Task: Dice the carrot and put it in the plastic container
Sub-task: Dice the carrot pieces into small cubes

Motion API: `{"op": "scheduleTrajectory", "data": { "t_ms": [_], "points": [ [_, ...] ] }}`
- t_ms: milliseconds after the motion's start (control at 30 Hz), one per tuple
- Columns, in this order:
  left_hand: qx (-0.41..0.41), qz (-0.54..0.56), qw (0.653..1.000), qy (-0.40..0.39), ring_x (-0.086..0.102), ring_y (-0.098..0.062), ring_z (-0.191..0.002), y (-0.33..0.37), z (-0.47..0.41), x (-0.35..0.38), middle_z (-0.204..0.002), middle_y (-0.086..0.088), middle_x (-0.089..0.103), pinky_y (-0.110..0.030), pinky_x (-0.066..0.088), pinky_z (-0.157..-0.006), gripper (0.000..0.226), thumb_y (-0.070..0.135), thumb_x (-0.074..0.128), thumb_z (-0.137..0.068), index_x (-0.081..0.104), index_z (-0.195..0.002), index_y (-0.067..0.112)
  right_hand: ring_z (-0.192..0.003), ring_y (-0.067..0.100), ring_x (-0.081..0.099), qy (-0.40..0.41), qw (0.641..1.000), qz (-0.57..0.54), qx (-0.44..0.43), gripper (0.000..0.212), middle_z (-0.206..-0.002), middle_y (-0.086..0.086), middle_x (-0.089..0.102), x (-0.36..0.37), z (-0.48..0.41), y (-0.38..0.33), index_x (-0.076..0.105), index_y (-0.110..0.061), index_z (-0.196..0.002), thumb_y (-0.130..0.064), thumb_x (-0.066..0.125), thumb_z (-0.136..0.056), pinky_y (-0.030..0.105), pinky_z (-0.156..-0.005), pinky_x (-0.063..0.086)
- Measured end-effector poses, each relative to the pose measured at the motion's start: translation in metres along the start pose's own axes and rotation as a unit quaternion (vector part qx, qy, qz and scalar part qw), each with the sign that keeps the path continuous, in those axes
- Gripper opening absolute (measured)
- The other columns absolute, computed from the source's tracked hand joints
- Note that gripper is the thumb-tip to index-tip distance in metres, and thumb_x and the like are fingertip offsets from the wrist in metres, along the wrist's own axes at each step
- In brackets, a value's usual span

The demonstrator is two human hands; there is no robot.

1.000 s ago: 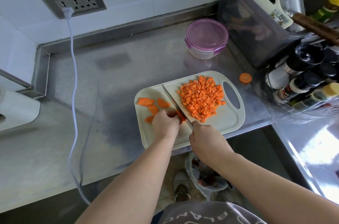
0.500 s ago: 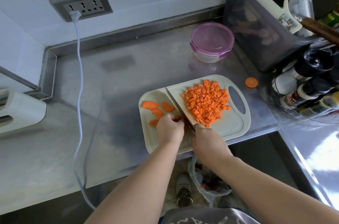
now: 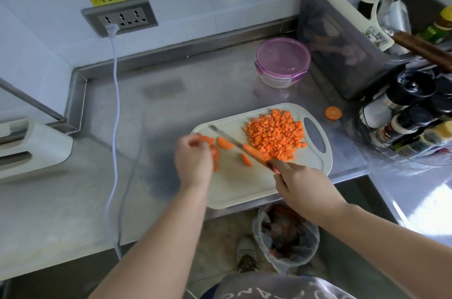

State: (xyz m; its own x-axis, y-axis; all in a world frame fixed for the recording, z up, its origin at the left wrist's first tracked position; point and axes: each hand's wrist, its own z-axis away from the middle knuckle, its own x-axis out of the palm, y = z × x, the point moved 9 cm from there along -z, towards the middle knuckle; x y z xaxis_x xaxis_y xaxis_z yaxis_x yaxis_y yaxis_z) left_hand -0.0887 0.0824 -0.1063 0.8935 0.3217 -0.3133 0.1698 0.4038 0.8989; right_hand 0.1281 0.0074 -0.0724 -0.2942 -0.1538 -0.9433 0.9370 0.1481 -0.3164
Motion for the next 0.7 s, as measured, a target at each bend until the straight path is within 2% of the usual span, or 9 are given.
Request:
{"op": "scheduleTrajectory", "data": {
  "t_ms": [67,100,133,200,267,300,367,433,700],
  "points": [
    [0.051,0.027,0.99,0.127,0.065,-0.027,-0.084,0.029,-0.014,-0.052,-0.102,-0.009,0.067,-0.037,0.053,-0.087,0.023,0.006,0.051,-0.087,0.063,-0.107,0.008,-0.057,0.028,0.059,0.008,0.996,0.061,-0.07,0.038,-0.08,-0.002,0.066,0.001,0.008,-0.008,0.058,-0.019,-0.125,-0.026,0.062,-0.088,0.038,-0.05,0.052],
    [0.09,0.012,0.985,0.147,0.063,-0.023,-0.087,0.047,-0.016,-0.067,-0.104,-0.006,0.065,-0.029,0.049,-0.088,0.024,0.006,0.052,-0.089,0.062,-0.11,0.008,-0.05,0.027,0.056,0.016,0.993,0.08,-0.09,0.045,-0.072,-0.002,0.064,0.003,0.01,-0.01,0.061,-0.019,-0.121,-0.025,0.074,-0.077,0.035,-0.041,0.049],
    [0.132,-0.022,0.985,0.114,0.06,-0.016,-0.087,0.063,-0.014,-0.065,-0.103,-0.001,0.064,-0.017,0.046,-0.084,0.022,0.007,0.054,-0.09,0.063,-0.11,0.01,-0.045,0.026,0.053,0.017,0.99,0.094,-0.105,0.053,-0.068,-0.003,0.063,0.006,0.011,-0.011,0.064,-0.019,-0.118,-0.024,0.081,-0.068,0.032,-0.036,0.045],
    [0.201,-0.133,0.967,-0.084,0.057,-0.007,-0.083,0.082,0.002,-0.022,-0.099,0.007,0.062,-0.011,0.041,-0.075,0.02,0.012,0.063,-0.088,0.065,-0.107,0.018,-0.045,0.026,0.053,0.018,0.984,0.114,-0.137,0.06,-0.065,-0.003,0.062,0.013,0.011,-0.017,0.066,-0.019,-0.112,-0.025,0.087,-0.057,0.031,-0.034,0.044],
    [0.244,-0.294,0.878,-0.287,0.057,-0.008,-0.098,0.065,0.036,0.026,-0.11,0.01,0.062,-0.017,0.039,-0.083,0.035,0.027,0.072,-0.082,0.063,-0.116,0.026,-0.044,0.026,0.052,0.023,0.978,0.13,-0.164,0.059,-0.065,-0.003,0.062,0.017,0.009,-0.022,0.068,-0.018,-0.107,-0.024,0.089,-0.052,0.03,-0.035,0.044],
    [0.265,-0.369,0.821,-0.344,0.054,-0.009,-0.111,0.051,0.049,0.04,-0.121,0.01,0.06,-0.021,0.039,-0.091,0.047,0.036,0.074,-0.079,0.06,-0.124,0.029,-0.043,0.025,0.051,0.027,0.974,0.14,-0.176,0.06,-0.065,-0.003,0.062,0.019,0.008,-0.024,0.069,-0.018,-0.106,-0.024,0.09,-0.05,0.028,-0.036,0.044],
    [0.309,-0.463,0.736,-0.386,0.044,-0.01,-0.129,0.03,0.066,0.053,-0.138,0.011,0.052,-0.03,0.035,-0.104,0.06,0.048,0.072,-0.077,0.054,-0.132,0.032,-0.042,0.024,0.05,0.028,0.97,0.151,-0.19,0.061,-0.064,-0.004,0.062,0.02,0.007,-0.027,0.069,-0.019,-0.106,-0.024,0.091,-0.048,0.026,-0.039,0.043],
    [0.33,-0.49,0.7,-0.401,0.046,-0.01,-0.127,0.017,0.073,0.057,-0.137,0.012,0.053,-0.034,0.036,-0.104,0.058,0.048,0.07,-0.079,0.054,-0.132,0.032,-0.041,0.022,0.049,0.032,0.967,0.147,-0.207,0.063,-0.063,-0.005,0.062,0.021,0.008,-0.03,0.07,-0.019,-0.108,-0.024,0.09,-0.049,0.025,-0.042,0.042],
    [0.315,-0.448,0.741,-0.387,0.053,-0.008,-0.116,-0.005,0.064,0.055,-0.128,0.014,0.059,-0.032,0.042,-0.098,0.037,0.038,0.065,-0.087,0.063,-0.123,0.032,-0.039,0.022,0.046,0.035,0.958,0.145,-0.244,0.054,-0.059,-0.005,0.057,0.027,0.009,-0.032,0.07,-0.02,-0.104,-0.022,0.087,-0.053,0.025,-0.044,0.042]
  ]
}}
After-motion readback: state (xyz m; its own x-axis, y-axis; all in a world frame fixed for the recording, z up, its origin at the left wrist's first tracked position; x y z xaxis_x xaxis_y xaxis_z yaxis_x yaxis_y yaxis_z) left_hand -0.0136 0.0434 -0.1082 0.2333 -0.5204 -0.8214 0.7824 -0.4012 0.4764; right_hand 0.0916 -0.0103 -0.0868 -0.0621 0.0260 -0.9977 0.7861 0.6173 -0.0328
